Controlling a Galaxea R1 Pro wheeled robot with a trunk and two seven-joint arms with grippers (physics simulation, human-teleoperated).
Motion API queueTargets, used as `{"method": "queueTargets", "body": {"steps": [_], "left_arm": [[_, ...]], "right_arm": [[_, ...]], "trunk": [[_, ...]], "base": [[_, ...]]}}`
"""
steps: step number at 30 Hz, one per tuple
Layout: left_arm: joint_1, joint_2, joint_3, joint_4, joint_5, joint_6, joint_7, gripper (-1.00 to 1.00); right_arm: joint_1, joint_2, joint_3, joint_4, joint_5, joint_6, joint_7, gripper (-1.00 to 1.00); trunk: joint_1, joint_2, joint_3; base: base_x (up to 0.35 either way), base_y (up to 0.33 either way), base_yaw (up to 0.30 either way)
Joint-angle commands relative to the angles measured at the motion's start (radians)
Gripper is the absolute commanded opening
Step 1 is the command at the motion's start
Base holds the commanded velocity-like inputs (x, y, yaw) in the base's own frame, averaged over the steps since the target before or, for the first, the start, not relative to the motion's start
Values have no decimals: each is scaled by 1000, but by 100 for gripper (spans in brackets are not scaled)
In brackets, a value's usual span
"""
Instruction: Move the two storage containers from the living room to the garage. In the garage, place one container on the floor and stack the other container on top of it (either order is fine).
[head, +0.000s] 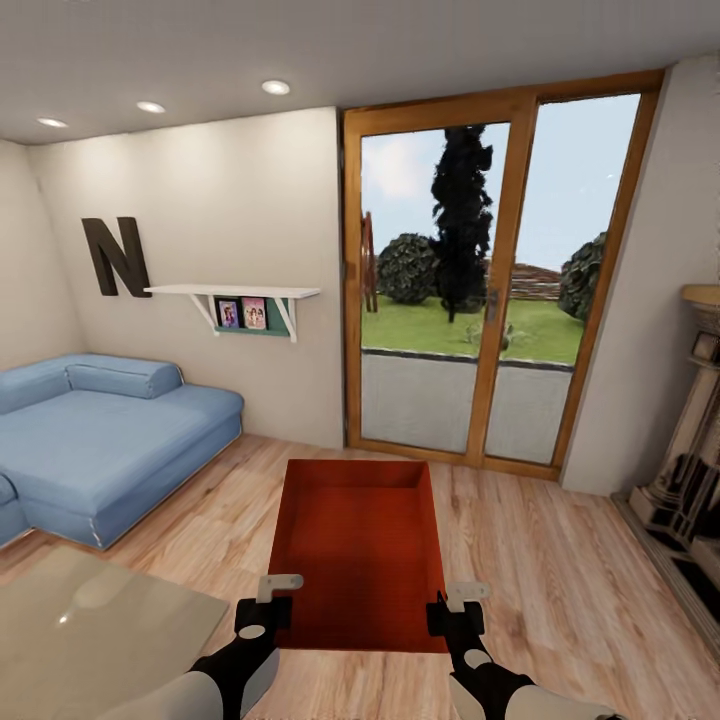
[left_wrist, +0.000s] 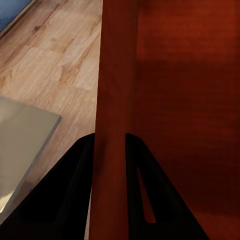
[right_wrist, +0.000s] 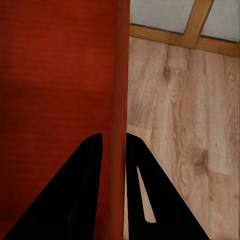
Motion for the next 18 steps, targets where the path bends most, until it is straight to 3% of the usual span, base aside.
{"method": "queueTargets", "body": {"steps": [1, 10, 18], "left_arm": [[-2, 0, 33, -3, -13, -10, 27, -100], [-2, -2, 33, -1, -14, -10, 31, -100], [-2, -2, 33, -2, -14, -10, 33, -100]], "right_arm": [[0, 1, -14, 2, -2, 2, 1, -100], [0, 1, -14, 2, -2, 2, 1, -100], [-1, 0, -14, 2, -2, 2, 1, -100]], "trunk": [[0, -1, -1], [0, -1, -1], [0, -1, -1]], "base": [[-80, -28, 0], [-27, -13, 0], [-236, -140, 0]]}}
